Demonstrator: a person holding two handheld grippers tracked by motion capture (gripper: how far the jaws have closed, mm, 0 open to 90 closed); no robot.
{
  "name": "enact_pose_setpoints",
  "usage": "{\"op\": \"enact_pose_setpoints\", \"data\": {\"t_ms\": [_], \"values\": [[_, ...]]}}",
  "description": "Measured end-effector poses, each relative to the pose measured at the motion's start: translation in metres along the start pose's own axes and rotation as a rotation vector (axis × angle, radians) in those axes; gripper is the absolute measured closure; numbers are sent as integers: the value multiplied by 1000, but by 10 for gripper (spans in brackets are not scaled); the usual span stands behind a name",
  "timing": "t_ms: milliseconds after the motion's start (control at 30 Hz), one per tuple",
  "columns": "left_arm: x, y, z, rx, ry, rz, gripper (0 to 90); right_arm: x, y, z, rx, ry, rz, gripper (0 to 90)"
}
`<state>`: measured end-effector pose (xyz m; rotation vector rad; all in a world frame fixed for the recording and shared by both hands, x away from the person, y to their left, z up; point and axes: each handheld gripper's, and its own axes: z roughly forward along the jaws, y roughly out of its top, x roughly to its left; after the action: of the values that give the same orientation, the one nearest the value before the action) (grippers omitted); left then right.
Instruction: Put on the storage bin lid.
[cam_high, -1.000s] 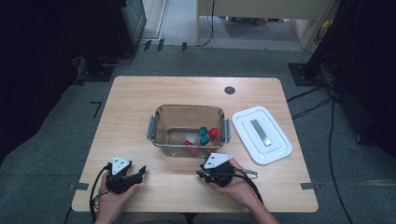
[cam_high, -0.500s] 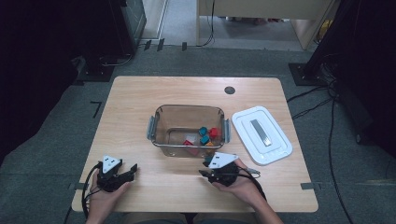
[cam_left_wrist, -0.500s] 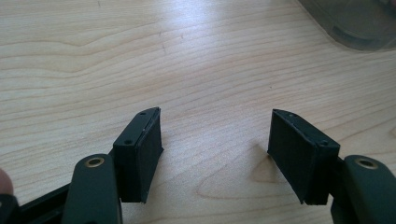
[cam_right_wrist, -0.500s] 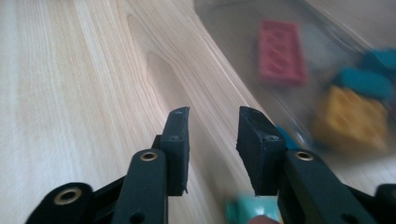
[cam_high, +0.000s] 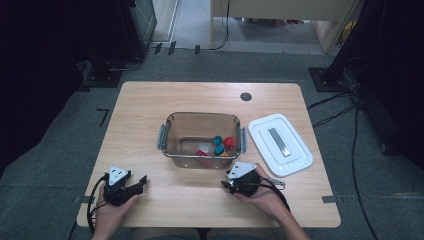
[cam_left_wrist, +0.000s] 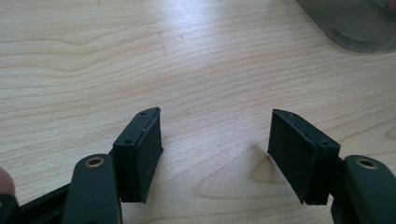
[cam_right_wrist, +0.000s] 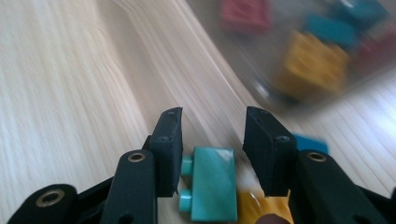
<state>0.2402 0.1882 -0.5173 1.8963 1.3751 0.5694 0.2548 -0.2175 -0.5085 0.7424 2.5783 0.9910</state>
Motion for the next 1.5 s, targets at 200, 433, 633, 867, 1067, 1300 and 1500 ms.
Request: {"op": "enact_pose_setpoints", "data": {"t_ms": [200, 433, 633, 867, 1067, 1300, 1500], "values": [[0, 0, 0, 0, 4, 1, 351, -20, -21, -19, -7, -51, 61, 583], [0, 0, 0, 0, 4, 2, 352, -34, -34, -33, -21, -49, 113, 618], [0, 0, 0, 0, 1, -2, 351, -31, -32, -41, -43, -34, 106, 550], [0, 0, 0, 0, 1, -1, 351, -41, -41, -57, -46, -71, 157, 480], [0, 0, 0, 0, 4, 2, 351, -46, -46, -62, -11, -86, 210, 405], [0, 0, 0, 0, 4, 2, 351, -55, -53, -68, -40, -101, 263, 567], [-1, 0, 0, 1, 5, 3, 351, -53, -55, -59, 6, -107, 249, 502]]}}
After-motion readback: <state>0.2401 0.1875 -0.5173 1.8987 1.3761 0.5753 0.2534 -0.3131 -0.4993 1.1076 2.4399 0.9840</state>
